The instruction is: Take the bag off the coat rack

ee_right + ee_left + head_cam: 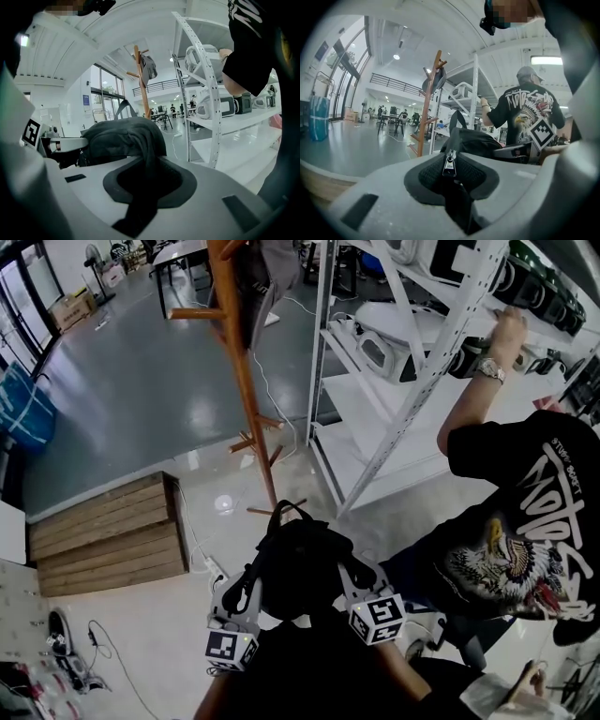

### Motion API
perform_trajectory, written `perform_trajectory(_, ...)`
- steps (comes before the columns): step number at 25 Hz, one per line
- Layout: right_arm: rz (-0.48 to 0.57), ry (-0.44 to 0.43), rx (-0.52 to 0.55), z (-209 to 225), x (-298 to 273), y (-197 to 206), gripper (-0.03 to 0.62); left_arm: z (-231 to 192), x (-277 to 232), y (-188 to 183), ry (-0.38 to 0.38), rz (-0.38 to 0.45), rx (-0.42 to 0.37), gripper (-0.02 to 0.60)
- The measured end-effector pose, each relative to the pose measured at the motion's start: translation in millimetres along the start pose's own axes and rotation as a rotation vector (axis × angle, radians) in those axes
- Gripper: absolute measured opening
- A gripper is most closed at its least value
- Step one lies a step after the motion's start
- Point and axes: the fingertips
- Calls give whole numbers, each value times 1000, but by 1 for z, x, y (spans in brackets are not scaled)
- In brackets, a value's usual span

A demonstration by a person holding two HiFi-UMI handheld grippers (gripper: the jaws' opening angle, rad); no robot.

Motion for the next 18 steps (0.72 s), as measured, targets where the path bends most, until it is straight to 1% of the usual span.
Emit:
perform_trajectory(5,-14,-10,-8,-2,2,4,64,1,2,2,5,-2,1,81)
perform_trajectory(18,2,-9,-12,2,2,0,64,4,0,1,2,-3,3,81)
Point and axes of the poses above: the fingertips, and each gripper's own axes: x backward along the fingers, z to its right, y out of its underside, and after that the axes turned 11 degrees about -x, right-handed
